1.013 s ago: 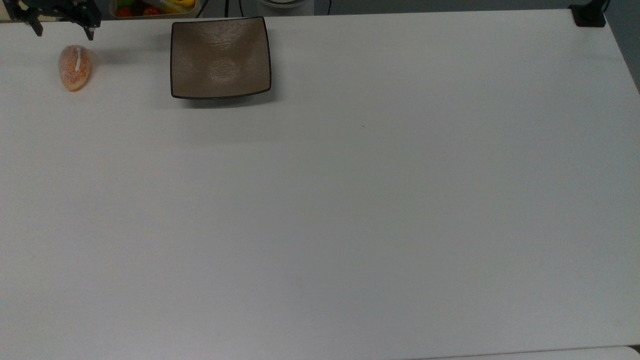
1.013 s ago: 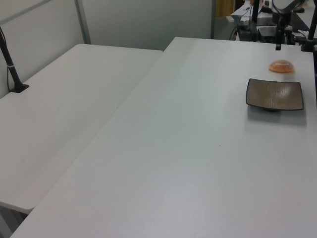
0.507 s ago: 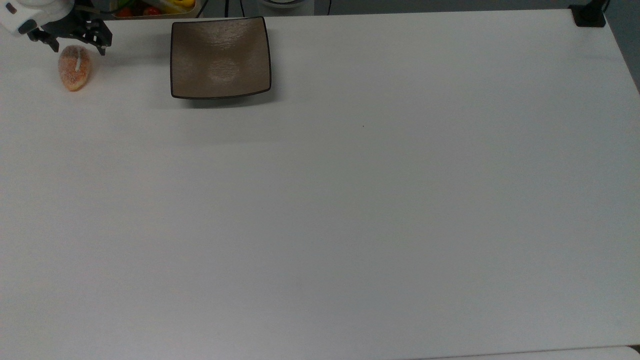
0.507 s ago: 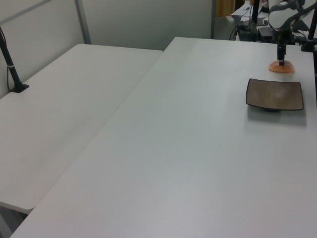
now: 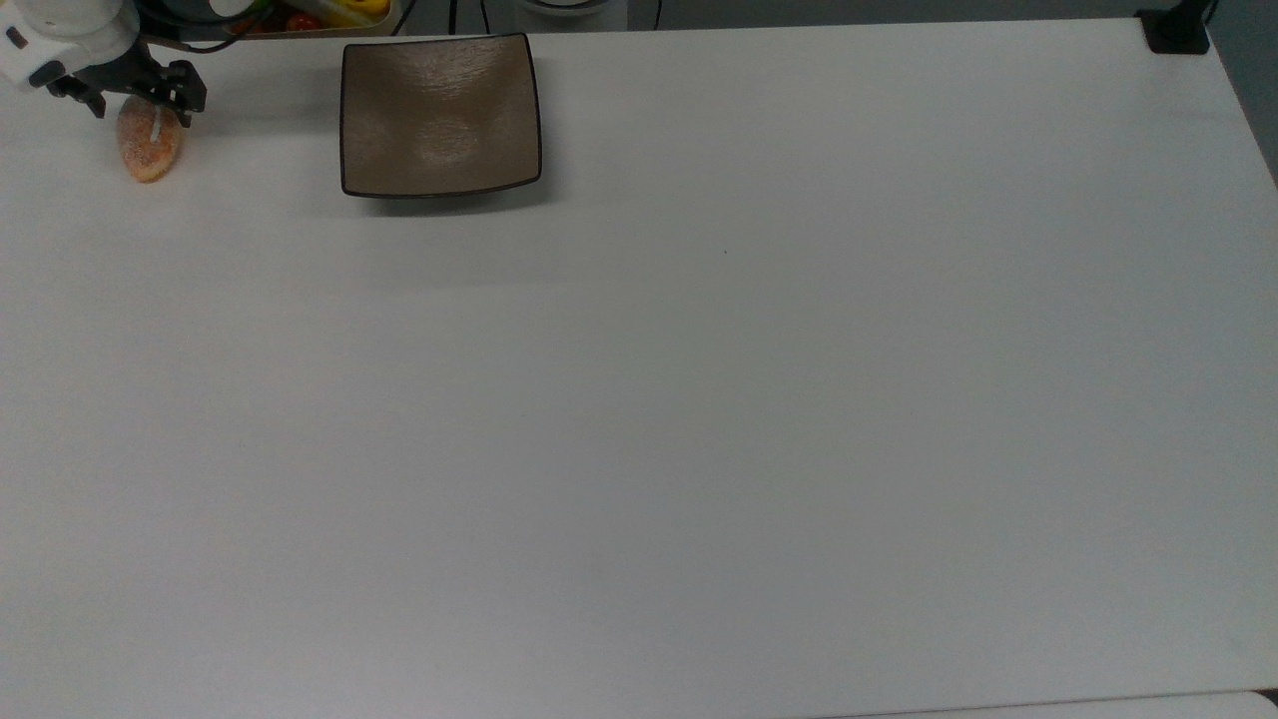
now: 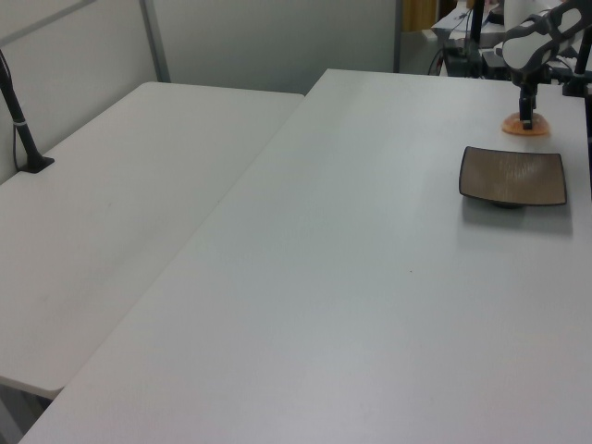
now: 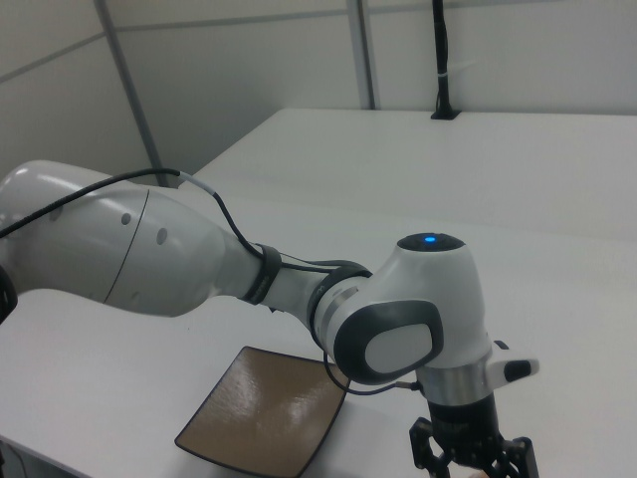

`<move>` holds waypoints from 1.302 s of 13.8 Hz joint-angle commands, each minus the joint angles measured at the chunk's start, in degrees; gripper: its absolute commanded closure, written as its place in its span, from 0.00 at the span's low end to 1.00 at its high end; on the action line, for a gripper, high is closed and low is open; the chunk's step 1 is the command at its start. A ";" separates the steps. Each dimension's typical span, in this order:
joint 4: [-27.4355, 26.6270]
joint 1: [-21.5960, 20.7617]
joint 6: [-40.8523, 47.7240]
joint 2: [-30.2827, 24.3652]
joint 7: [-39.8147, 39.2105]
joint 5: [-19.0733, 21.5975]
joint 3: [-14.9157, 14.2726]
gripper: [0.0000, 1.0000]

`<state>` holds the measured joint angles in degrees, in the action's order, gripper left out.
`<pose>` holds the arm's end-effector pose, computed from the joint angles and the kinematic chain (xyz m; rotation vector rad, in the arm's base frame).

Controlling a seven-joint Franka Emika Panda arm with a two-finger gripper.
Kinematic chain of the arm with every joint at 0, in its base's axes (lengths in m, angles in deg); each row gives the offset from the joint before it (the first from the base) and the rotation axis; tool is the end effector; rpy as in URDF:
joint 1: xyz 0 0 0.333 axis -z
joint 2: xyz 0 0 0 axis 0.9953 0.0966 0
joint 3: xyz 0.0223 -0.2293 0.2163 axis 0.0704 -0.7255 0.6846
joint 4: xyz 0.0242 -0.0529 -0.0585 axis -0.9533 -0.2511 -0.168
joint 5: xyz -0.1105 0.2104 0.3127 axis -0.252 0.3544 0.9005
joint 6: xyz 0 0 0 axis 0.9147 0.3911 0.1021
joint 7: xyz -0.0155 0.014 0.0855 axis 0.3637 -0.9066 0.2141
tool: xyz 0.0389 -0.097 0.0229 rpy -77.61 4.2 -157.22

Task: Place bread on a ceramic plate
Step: 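Lower the gripper onto the bread roll and close on it, then lift the bread roll and carry it over the brown plate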

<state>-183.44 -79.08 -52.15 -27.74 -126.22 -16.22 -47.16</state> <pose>0.4748 -0.3728 0.3278 2.9126 0.1197 -0.2583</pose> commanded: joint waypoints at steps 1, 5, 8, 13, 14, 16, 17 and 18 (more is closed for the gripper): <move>-0.85 -0.10 -2.31 0.02 -1.19 -0.67 -0.27 0.43; -0.85 -0.10 -2.58 0.02 -1.19 -0.67 -0.27 0.59; -0.50 -0.45 -1.70 -0.77 -1.10 -0.49 -0.18 0.60; 0.47 -1.41 4.96 -8.31 -0.57 1.26 0.43 0.60; 0.65 -2.11 6.29 -9.64 -0.48 2.40 0.43 0.60; 2.14 -3.44 10.68 -12.45 -0.40 4.86 0.87 0.59; 2.40 -3.53 12.78 -14.03 -0.13 6.17 2.79 0.59; 2.41 -3.27 14.63 -15.78 0.91 6.88 5.24 0.59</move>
<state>-180.81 -81.97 -42.01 -39.21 -126.35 -11.41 -45.59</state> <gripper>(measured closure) 0.590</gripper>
